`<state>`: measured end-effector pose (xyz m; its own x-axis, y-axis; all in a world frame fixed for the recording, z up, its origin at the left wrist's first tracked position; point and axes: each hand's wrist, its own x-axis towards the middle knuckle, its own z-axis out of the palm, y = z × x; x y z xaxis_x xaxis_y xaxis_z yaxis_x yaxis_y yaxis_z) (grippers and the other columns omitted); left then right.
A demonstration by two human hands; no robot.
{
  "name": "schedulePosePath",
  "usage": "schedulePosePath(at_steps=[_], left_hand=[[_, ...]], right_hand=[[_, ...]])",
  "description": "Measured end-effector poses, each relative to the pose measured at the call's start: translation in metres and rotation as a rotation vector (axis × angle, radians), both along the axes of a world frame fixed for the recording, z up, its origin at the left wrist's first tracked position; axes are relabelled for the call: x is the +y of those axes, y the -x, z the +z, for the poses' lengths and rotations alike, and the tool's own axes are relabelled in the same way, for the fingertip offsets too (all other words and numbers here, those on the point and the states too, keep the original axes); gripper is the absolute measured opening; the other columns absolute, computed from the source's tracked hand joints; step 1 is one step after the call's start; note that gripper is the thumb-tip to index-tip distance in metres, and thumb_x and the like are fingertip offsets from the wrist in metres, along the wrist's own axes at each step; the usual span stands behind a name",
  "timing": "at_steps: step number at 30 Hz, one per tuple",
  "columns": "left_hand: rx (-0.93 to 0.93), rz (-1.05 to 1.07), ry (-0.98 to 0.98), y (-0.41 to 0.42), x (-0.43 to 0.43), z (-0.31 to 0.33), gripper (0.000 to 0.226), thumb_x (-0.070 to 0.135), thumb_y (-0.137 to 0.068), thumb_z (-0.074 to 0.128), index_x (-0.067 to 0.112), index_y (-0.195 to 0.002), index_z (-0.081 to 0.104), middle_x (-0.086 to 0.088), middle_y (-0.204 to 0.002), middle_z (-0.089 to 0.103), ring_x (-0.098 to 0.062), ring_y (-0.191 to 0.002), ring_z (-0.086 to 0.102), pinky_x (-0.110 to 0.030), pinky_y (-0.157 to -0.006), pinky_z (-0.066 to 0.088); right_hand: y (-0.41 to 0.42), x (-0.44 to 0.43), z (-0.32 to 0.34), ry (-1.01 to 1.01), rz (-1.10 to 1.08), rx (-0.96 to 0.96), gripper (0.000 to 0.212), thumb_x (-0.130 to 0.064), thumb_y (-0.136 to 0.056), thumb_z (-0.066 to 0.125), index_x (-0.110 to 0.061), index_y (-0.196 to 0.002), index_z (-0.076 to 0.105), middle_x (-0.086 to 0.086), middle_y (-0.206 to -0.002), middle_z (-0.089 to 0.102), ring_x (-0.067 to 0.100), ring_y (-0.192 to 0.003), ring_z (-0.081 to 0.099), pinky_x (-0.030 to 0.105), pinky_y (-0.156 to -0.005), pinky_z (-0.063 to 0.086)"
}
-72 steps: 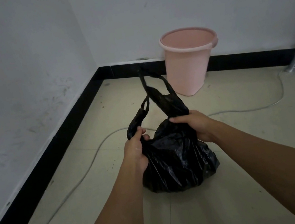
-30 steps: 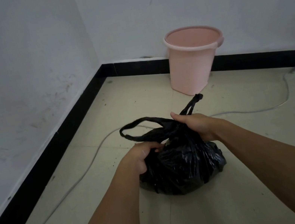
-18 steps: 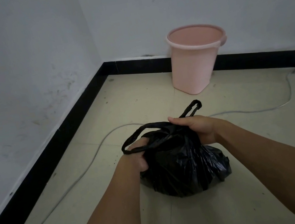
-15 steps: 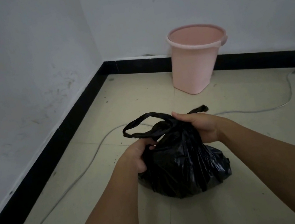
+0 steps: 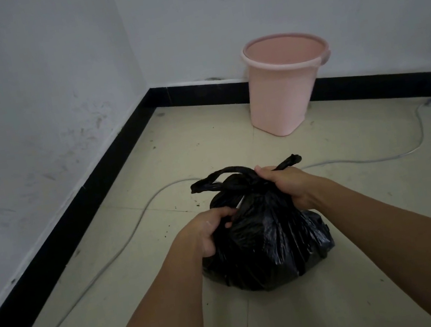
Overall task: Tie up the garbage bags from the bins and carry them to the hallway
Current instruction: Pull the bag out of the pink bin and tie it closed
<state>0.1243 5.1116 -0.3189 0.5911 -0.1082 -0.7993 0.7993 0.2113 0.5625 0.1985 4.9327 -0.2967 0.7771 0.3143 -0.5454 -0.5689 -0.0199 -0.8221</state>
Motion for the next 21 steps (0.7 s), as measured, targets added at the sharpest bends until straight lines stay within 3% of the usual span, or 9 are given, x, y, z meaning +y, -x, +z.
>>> schedulePosePath(at_steps=[4,7,9,12,14,17,21], left_hand=[[0.002,0.014,0.045,0.002,-0.001,0.001,0.045,0.031,-0.094,0.053,0.013,-0.054,0.046,0.000,-0.044,0.042,-0.014,-0.043,0.040,-0.025,-0.056,0.037],[0.001,0.070,0.062,-0.002,0.000,0.004,0.039,0.028,-0.093,0.054,0.013,-0.058,0.046,0.000,-0.045,0.045,-0.015,-0.040,0.045,-0.027,-0.055,0.040],[-0.008,0.126,0.091,-0.004,0.001,0.006,0.035,0.024,-0.092,0.055,0.013,-0.060,0.048,0.000,-0.047,0.048,-0.016,-0.044,0.047,-0.027,-0.055,0.041],[-0.051,0.207,0.181,-0.005,0.005,0.006,0.032,0.023,-0.089,0.057,0.014,-0.060,0.048,0.000,-0.052,0.049,-0.017,-0.054,0.046,-0.028,-0.059,0.043],[-0.079,0.226,0.223,-0.005,0.006,0.006,0.031,0.027,-0.088,0.058,0.015,-0.059,0.052,0.001,-0.055,0.047,-0.019,-0.056,0.046,-0.029,-0.062,0.046],[-0.121,0.226,0.216,-0.005,0.007,0.009,0.023,0.029,-0.085,0.054,0.014,-0.067,0.057,-0.002,-0.060,0.047,-0.022,-0.059,0.047,-0.030,-0.064,0.045],[-0.178,0.104,0.219,-0.004,0.004,0.019,0.029,0.041,-0.080,0.066,0.014,-0.067,0.067,-0.002,-0.058,0.050,-0.020,-0.057,0.051,-0.030,-0.066,0.045]], right_hand=[[0.001,-0.002,0.001,-0.001,0.012,0.066,0.034,-0.036,-0.098,0.055,-0.008,-0.114,0.066,0.018,-0.111,0.071,0.032,-0.100,0.069,0.043,-0.091,0.055],[0.003,-0.005,0.004,-0.073,0.077,0.169,0.039,-0.045,-0.096,0.055,-0.010,-0.083,0.067,0.004,-0.070,0.063,0.021,-0.065,0.062,0.033,-0.068,0.055],[0.004,-0.006,0.005,-0.104,0.137,0.161,0.047,-0.046,-0.096,0.054,-0.015,-0.063,0.066,-0.001,-0.060,0.049,0.019,-0.059,0.051,0.032,-0.066,0.050],[0.004,-0.008,0.010,-0.112,0.138,0.103,0.022,-0.030,-0.092,0.065,-0.014,-0.077,0.070,0.000,-0.062,0.054,0.018,-0.061,0.055,0.032,-0.071,0.053],[0.003,-0.010,0.010,0.011,0.165,0.013,0.008,-0.016,-0.086,0.072,-0.009,-0.083,0.070,0.006,-0.069,0.066,0.020,-0.064,0.064,0.031,-0.070,0.058],[0.000,-0.010,0.001,0.357,0.231,-0.300,0.010,-0.003,-0.072,0.082,-0.006,-0.076,0.074,0.007,-0.071,0.070,0.017,-0.067,0.066,0.027,-0.069,0.055],[-0.002,-0.007,-0.017,0.792,0.315,-0.612,0.012,-0.013,-0.067,0.082,-0.012,-0.076,0.072,0.002,-0.075,0.070,0.021,-0.076,0.067,0.033,-0.074,0.055]])
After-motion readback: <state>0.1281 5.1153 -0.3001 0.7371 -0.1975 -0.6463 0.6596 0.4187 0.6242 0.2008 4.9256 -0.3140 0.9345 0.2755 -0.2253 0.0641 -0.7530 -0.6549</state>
